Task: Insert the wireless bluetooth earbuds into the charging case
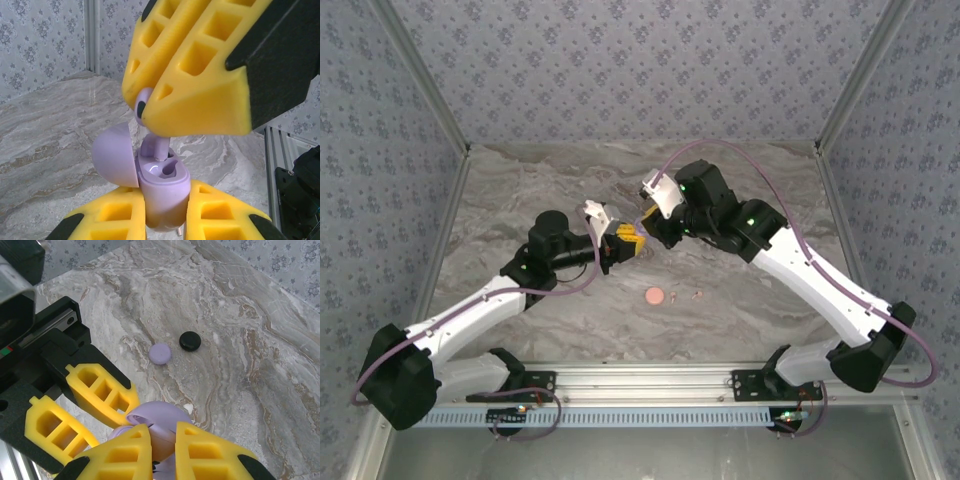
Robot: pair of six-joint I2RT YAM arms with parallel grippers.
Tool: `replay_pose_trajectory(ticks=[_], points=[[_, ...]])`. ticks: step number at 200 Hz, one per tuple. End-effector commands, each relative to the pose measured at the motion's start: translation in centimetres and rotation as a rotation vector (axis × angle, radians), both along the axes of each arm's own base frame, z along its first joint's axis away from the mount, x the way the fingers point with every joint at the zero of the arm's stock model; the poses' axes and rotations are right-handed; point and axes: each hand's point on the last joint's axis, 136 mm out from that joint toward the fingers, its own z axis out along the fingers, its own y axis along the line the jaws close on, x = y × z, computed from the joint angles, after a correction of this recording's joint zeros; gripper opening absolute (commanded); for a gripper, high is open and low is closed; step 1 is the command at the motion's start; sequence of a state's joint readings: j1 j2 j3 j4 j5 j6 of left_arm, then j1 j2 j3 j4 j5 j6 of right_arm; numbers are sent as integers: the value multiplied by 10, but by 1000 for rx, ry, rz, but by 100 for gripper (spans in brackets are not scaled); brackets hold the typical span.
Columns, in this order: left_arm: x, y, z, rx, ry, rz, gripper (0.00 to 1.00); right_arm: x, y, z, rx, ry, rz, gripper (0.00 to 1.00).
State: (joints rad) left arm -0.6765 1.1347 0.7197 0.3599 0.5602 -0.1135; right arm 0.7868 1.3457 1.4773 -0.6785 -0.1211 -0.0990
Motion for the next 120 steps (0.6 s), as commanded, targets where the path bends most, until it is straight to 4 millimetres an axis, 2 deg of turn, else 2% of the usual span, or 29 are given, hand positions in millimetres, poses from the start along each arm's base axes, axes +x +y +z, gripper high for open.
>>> replay_pose_trajectory(ticks=[1,120], points=[[0,-3,21,-31,-61,-9,0,-10,-7,6,5,-10,22,15],[-2,-4,23,-40,-62,-15,0,-6,-5,-7,-13,12,16,15]])
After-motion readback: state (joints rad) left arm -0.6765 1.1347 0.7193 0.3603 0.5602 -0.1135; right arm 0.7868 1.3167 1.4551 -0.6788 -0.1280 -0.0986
